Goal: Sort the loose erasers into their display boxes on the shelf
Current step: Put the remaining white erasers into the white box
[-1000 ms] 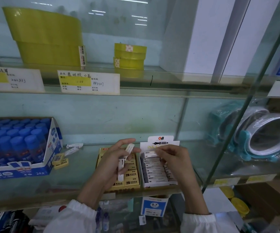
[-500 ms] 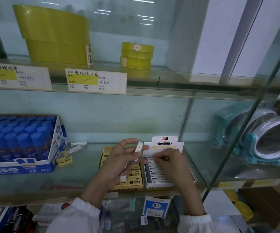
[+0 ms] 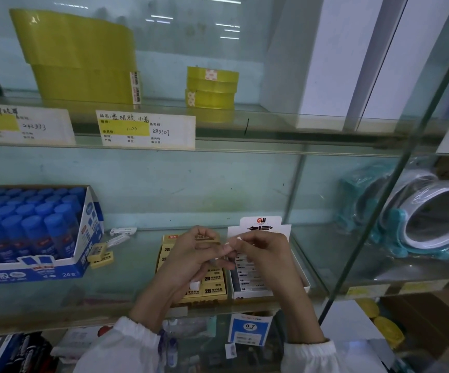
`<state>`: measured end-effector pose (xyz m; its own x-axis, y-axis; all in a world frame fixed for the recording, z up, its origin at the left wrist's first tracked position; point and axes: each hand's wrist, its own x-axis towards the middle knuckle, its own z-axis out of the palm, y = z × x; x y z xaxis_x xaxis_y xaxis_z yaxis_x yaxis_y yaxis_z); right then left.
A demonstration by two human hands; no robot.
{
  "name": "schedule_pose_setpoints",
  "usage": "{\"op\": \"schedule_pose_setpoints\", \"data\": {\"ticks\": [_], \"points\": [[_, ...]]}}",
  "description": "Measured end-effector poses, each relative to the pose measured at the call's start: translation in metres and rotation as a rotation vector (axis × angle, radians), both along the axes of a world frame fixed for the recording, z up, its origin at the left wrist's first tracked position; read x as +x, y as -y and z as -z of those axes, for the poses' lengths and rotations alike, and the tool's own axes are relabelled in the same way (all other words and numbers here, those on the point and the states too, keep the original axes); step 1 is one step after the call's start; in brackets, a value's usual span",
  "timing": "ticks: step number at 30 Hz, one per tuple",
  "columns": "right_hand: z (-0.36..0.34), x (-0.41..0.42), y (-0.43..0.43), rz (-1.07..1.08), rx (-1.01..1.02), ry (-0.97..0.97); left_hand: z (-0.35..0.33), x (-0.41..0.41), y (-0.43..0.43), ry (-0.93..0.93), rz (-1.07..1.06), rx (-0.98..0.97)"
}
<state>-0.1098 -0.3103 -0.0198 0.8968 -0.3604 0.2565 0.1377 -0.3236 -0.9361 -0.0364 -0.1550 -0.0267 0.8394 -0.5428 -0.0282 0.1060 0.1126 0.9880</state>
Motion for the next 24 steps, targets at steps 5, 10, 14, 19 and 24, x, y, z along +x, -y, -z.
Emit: {"op": "schedule_pose_setpoints", "data": {"ticks": [5,10,14,19,24], "points": [[-0.001,-0.005,0.009,0.100,0.251,-0.032,0.005,0.005,0.002,-0.073,-0.055,-0.077],[-0.002,-0.011,0.028,0.201,0.158,-0.117,0.005,0.009,0.001,-0.081,-0.025,-0.150],[0.007,-0.007,0.038,0.340,-0.097,-0.177,0.010,0.012,-0.002,-0.109,-0.036,-0.152],[0.016,0.002,0.030,0.499,-0.108,-0.138,0.013,0.014,-0.002,-0.073,-0.076,-0.084],[0.016,0.008,0.020,0.609,-0.310,-0.193,0.015,0.013,-0.002,-0.061,-0.050,-0.099]]}}
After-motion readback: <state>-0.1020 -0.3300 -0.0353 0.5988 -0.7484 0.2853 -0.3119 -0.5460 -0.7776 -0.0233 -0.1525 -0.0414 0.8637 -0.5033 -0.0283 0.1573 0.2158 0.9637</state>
